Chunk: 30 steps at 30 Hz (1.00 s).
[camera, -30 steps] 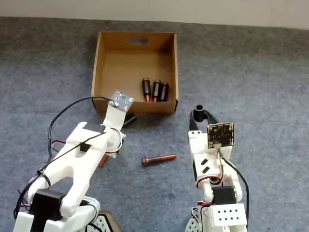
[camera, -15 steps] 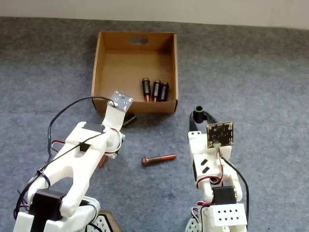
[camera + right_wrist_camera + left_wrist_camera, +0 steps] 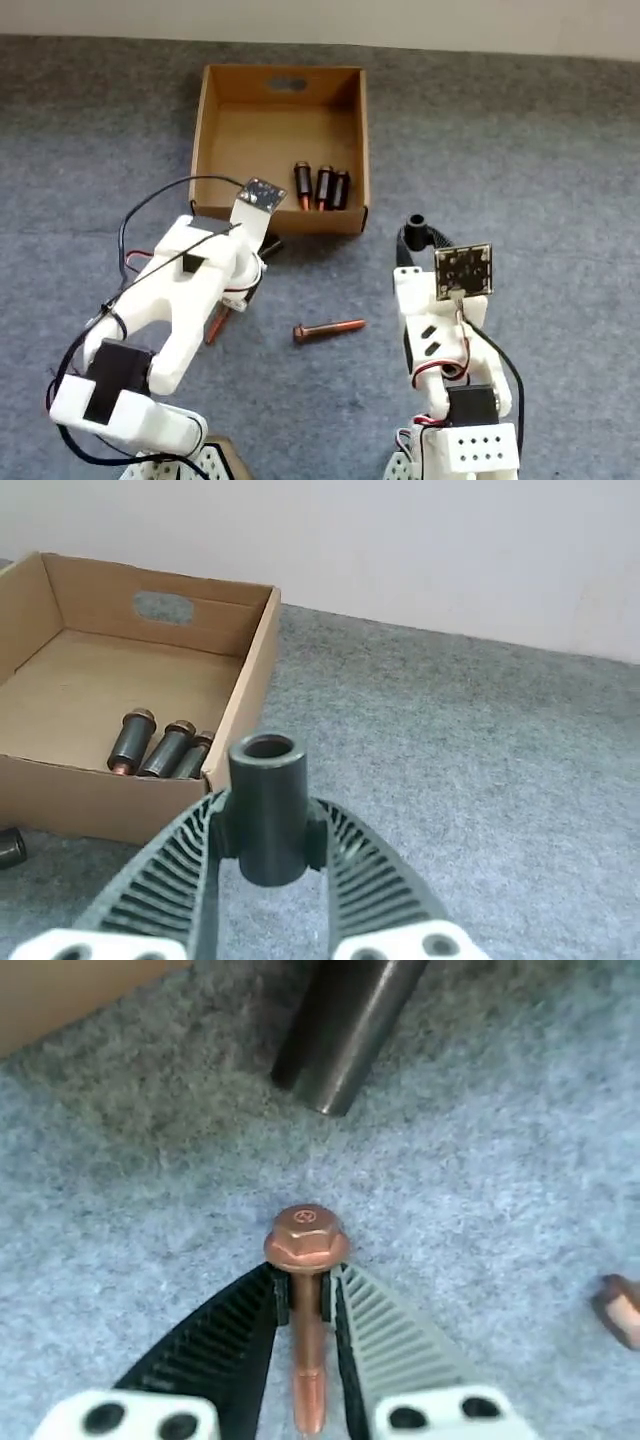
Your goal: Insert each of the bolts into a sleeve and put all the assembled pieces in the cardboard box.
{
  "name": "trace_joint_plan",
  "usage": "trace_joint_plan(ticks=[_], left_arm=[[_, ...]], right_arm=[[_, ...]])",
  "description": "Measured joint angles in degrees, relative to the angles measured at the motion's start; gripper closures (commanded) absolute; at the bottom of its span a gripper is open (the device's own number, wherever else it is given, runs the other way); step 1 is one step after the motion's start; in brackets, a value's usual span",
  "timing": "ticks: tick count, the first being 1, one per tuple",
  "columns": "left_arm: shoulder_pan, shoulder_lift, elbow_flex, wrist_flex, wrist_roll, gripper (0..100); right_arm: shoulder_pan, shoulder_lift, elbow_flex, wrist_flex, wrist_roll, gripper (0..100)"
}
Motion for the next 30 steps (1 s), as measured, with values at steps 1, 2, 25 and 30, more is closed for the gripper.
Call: trace_joint_plan(ticks=[1, 2, 25, 30], left_arm=[[0.0, -1.23, 0.0, 0.26, 0.0, 99], [0.0, -2.29, 0.0, 0.7, 0.0, 99], [0.0, -56.7, 0.09, -11.78, 21.1, 99], [0.18, -57.14, 0.09, -24.53, 30.59, 99]], right_arm=[[0.0, 0.0, -0.53, 0.0, 0.0, 99.2], [0.0, 0.0, -1.14, 0.0, 0.0, 99.2], [-7.65, -0.44, -17.14, 12.84, -13.1, 99.2], [-7.65, -0.44, -17.14, 10.55, -13.1, 99.2]])
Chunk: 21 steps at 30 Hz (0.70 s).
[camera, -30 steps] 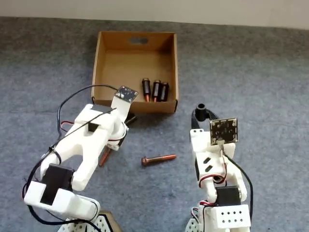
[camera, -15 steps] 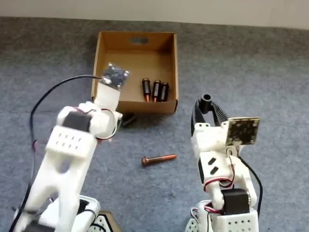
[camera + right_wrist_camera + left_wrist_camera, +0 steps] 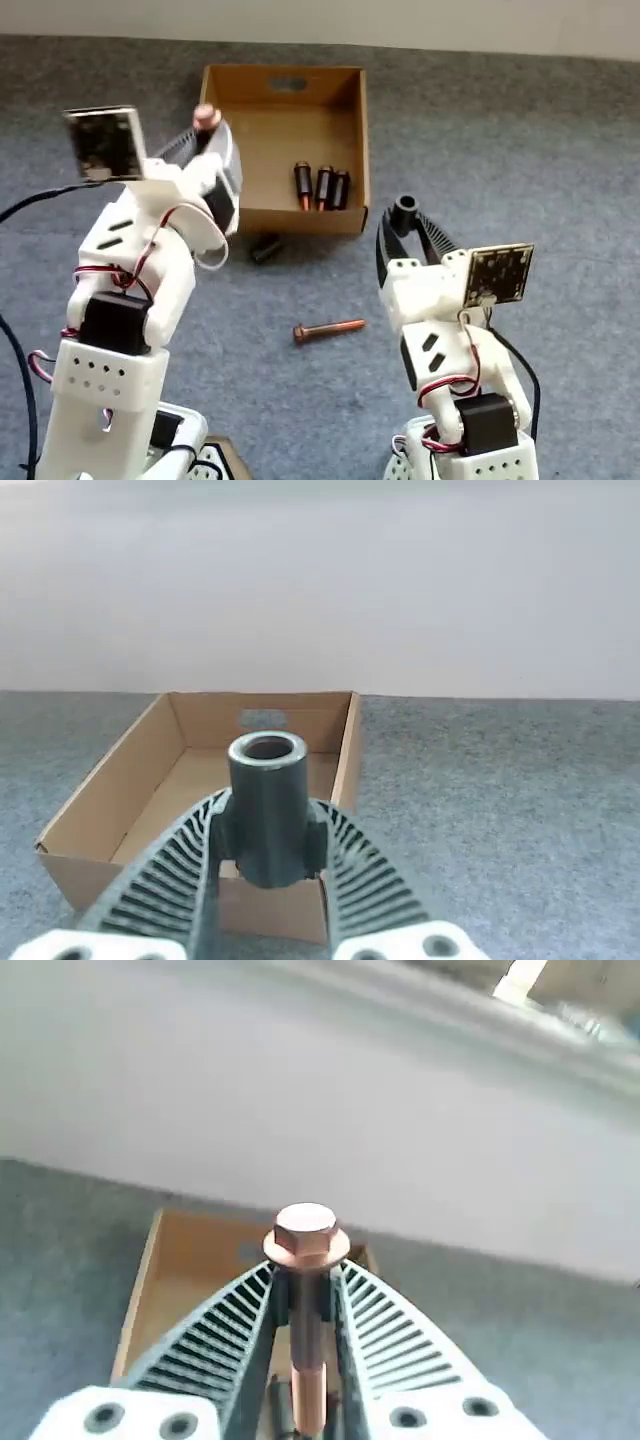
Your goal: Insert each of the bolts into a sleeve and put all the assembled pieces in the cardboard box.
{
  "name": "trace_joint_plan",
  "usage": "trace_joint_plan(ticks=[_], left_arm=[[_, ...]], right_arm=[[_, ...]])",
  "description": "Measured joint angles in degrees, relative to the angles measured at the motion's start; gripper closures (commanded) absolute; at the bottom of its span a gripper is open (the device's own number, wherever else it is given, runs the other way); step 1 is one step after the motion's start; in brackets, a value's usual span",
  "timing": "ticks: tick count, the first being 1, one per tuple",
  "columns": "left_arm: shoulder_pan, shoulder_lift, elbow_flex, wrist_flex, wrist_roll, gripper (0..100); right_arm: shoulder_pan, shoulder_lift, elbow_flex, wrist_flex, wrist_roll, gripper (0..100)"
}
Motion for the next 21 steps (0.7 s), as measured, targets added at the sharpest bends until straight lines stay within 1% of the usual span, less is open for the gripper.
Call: trace_joint_plan(ticks=[2, 5, 8, 12, 15, 18, 21], left_arm=[[1.76, 0.0, 0.0, -4.31, 1.14, 99], [6.15, 0.0, 0.0, -8.44, 1.67, 99], [11.52, 0.0, 0.0, -10.64, 1.67, 99], [17.05, 0.0, 0.0, -11.43, 1.67, 99], [18.64, 0.0, 0.0, -11.78, 1.67, 99], [18.81, 0.0, 0.0, -14.86, 1.76, 99], [18.99, 0.0, 0.0, -16.53, 1.76, 99]], right_arm=[[0.0, 0.0, 0.0, -2.73, 0.0, 99.2], [0.0, 0.0, 0.0, -6.07, 0.0, 99.2], [0.0, 0.0, 1.67, -10.81, 0.0, 99.2], [0.0, 0.09, 9.67, -18.73, 0.0, 99.2], [0.0, 0.09, 14.33, -22.77, 0.97, 99.2], [0.0, 0.09, 15.82, -24.18, 4.84, 99.2], [0.0, 0.09, 16.09, -24.44, 5.71, 99.2]])
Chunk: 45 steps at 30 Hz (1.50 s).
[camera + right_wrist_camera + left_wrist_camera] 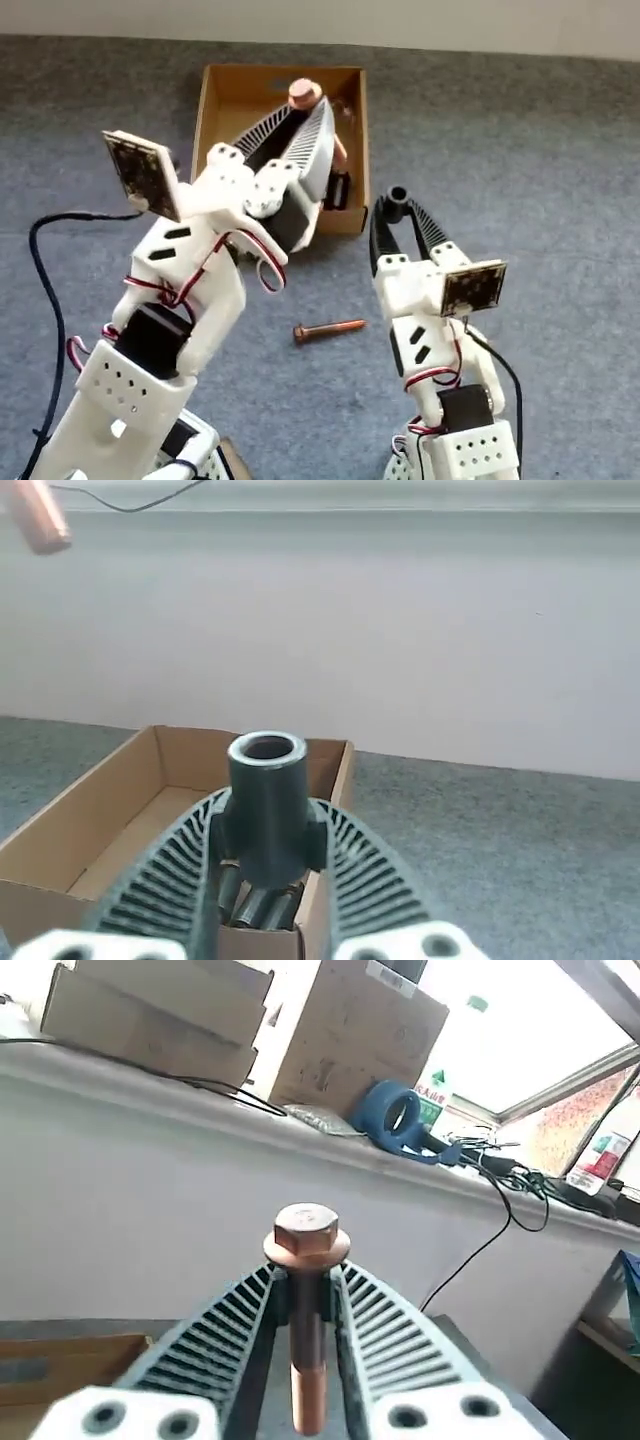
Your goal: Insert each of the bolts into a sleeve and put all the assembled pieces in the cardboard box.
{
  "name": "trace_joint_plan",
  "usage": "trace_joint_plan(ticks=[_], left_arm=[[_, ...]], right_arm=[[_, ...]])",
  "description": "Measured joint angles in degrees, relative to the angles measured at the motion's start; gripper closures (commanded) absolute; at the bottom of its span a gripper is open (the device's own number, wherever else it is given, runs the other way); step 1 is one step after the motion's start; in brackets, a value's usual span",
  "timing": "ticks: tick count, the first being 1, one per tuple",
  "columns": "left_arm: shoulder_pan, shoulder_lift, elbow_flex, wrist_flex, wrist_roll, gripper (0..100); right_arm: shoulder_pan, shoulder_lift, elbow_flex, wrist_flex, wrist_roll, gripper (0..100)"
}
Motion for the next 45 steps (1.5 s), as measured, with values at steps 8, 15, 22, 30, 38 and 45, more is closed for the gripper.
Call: trace_joint_plan(ticks=[8, 15, 22, 30, 38, 45], left_arm=[[9.49, 3.52, 0.0, -0.35, -13.19, 99], [13.45, 11.69, 0.0, -4.04, -19.52, 99], [13.54, 15.38, 0.0, -5.89, -20.04, 99], [11.69, 15.56, 0.0, -6.07, -20.04, 99], [11.69, 16.0, 0.0, -6.24, -20.04, 99], [11.69, 16.0, 0.09, -6.24, -20.04, 99]], right_arm=[[-1.32, 0.0, 0.62, -0.18, 0.18, 99.2], [-1.49, 0.0, 1.76, -0.18, 0.35, 99.2], [-1.49, 0.0, 2.64, -0.18, 0.35, 99.2], [-1.58, 0.0, 2.55, -0.18, 0.35, 99.2], [-1.58, 0.0, 2.55, -0.18, 0.35, 99.2], [-1.58, 0.0, 2.55, -0.18, 0.35, 99.2]])
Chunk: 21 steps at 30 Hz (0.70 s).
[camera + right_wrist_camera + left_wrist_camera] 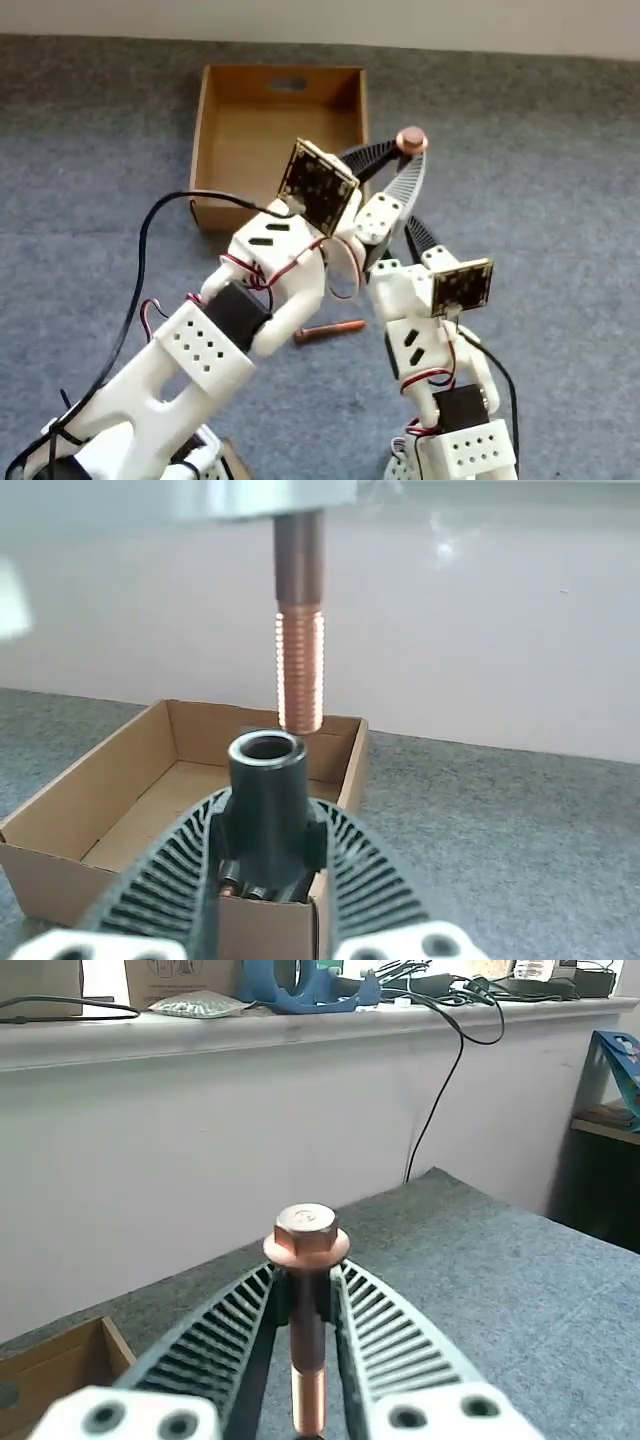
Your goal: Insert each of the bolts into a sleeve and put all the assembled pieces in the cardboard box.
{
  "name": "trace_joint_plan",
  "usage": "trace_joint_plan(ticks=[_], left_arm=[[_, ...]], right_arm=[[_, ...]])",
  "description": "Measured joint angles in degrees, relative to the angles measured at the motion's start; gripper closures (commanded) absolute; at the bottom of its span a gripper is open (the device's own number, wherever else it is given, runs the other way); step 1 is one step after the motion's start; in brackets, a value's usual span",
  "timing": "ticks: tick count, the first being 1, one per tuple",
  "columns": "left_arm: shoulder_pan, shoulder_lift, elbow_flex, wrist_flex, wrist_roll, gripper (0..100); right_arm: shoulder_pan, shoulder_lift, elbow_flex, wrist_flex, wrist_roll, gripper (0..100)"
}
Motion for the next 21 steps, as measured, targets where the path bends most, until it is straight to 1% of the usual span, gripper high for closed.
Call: trace_joint_plan(ticks=[10, 15, 21], left_arm=[[0.0, 0.0, 0.0, 0.0, 0.0, 99], [-2.37, 0.0, 0.0, 0.0, 0.0, 99], [-2.11, 0.0, 0.0, 0.0, 0.0, 99]], right_arm=[[0.0, 0.0, 0.0, 0.0, 0.0, 99.2], [0.0, 0.0, 0.0, 0.0, 0.0, 99.2], [0.0, 0.0, 0.0, 0.0, 0.0, 99.2]])
